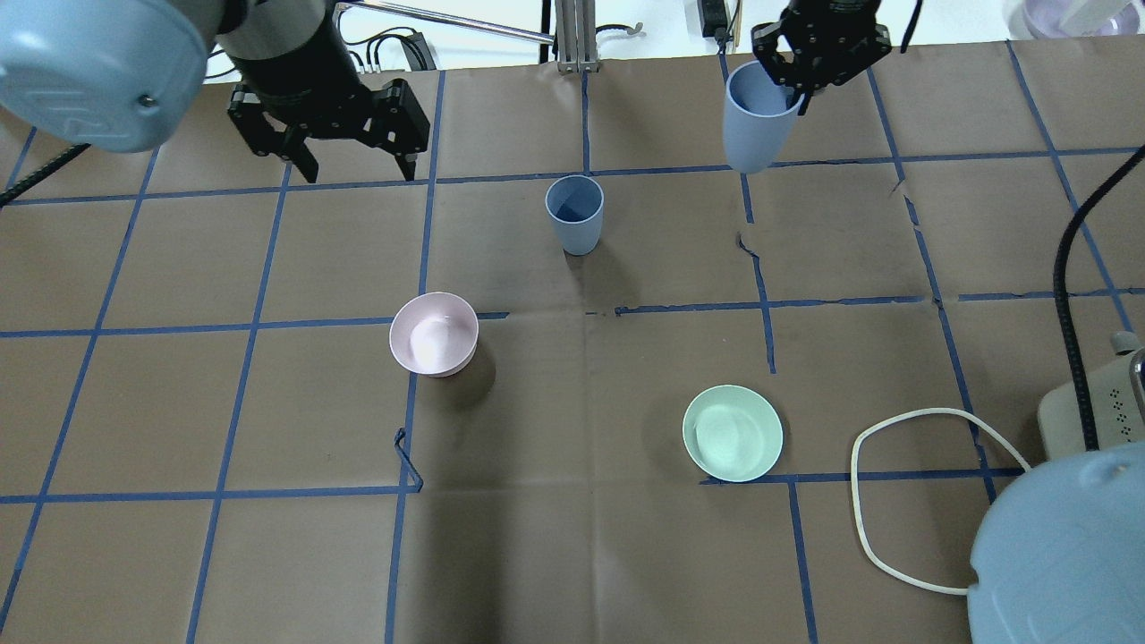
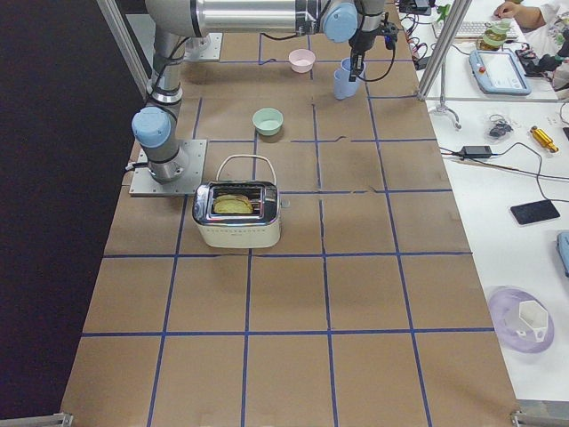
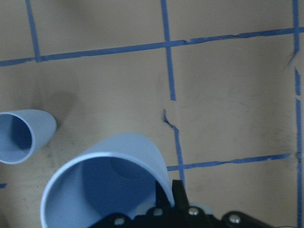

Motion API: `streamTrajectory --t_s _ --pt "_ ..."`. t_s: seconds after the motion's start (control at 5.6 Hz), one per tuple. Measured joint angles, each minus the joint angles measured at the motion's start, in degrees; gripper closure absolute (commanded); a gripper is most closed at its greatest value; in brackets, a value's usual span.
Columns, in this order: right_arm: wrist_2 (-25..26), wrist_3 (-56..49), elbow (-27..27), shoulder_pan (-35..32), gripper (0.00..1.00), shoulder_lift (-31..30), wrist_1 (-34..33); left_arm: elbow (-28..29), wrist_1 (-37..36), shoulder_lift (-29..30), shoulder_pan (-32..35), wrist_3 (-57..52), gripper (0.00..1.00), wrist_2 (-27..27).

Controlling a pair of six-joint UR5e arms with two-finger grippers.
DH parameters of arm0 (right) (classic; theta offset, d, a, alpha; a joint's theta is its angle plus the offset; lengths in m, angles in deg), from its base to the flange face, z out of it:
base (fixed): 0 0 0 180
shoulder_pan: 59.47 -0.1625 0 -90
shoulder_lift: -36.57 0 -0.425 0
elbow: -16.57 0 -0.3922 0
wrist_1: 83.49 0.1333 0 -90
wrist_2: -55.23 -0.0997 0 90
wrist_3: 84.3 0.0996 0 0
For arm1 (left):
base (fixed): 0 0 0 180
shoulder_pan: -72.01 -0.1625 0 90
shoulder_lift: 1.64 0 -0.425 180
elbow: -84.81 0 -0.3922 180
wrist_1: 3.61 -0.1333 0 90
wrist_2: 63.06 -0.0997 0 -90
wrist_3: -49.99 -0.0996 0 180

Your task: Stack blue cups with both arms

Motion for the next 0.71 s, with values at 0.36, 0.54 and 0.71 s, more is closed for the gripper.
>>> streamTrajectory --t_s 0.36,0.54,0.71 --pt "-0.1 14.2 -6.3 -8.5 0.93 6.1 -0.7 -3.7 1.7 -3.8 -1.9 -1.3 0.01 -0.4" --pt "-0.9 18.1 -7.2 -10.5 0.94 7.9 -1.1 -5.0 1.4 -4.6 -2.1 -1.4 0.01 -0.4" --pt "-2.2 19.7 -7.3 -11.3 0.93 9.5 -1.7 -5.4 1.3 -4.9 -2.1 -1.4 0.01 -0.4"
